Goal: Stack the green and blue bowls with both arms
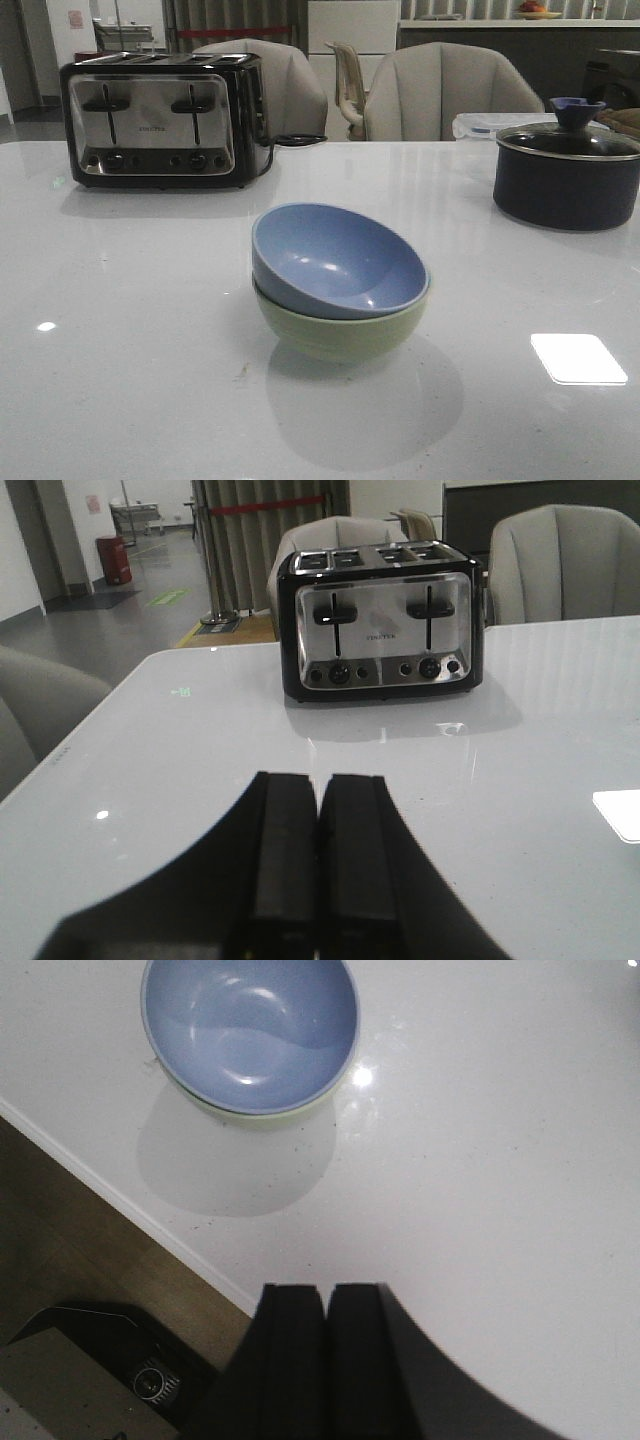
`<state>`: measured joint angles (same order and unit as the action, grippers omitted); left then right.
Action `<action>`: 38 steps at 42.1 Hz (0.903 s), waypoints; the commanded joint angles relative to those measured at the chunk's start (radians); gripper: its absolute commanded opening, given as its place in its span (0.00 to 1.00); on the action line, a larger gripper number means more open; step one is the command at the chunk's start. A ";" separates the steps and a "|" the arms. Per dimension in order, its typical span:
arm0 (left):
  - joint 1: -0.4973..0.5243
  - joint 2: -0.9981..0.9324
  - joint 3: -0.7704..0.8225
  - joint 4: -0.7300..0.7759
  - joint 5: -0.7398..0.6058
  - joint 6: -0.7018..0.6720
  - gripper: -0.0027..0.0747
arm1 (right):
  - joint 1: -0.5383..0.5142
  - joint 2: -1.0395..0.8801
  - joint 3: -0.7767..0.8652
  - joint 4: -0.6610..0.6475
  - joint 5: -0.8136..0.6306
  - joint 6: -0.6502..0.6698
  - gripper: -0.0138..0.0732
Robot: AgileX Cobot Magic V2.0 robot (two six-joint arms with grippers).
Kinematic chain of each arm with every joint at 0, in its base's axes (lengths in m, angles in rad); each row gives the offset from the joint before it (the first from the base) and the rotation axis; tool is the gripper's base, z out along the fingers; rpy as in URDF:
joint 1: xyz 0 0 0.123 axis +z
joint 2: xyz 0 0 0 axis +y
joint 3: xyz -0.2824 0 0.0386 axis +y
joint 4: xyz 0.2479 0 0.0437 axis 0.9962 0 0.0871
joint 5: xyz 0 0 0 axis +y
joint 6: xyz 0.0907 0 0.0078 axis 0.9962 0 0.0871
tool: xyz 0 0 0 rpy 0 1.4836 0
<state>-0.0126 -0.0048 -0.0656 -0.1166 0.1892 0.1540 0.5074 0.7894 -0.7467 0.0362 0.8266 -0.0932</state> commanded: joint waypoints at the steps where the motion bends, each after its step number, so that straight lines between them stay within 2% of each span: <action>1: 0.007 -0.016 0.006 -0.037 -0.140 -0.003 0.16 | -0.001 -0.007 -0.027 -0.005 -0.059 -0.006 0.21; 8: 0.005 -0.023 0.066 0.044 -0.219 -0.106 0.16 | -0.001 -0.007 -0.027 -0.005 -0.060 -0.006 0.21; 15: 0.005 -0.023 0.091 0.106 -0.227 -0.187 0.16 | -0.001 -0.007 -0.027 -0.005 -0.058 -0.006 0.21; 38: -0.023 -0.023 0.091 0.117 -0.227 -0.187 0.16 | -0.001 -0.007 -0.027 -0.005 -0.058 -0.006 0.21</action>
<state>-0.0158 -0.0048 0.0044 0.0000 0.0543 -0.0222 0.5074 0.7894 -0.7467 0.0362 0.8266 -0.0932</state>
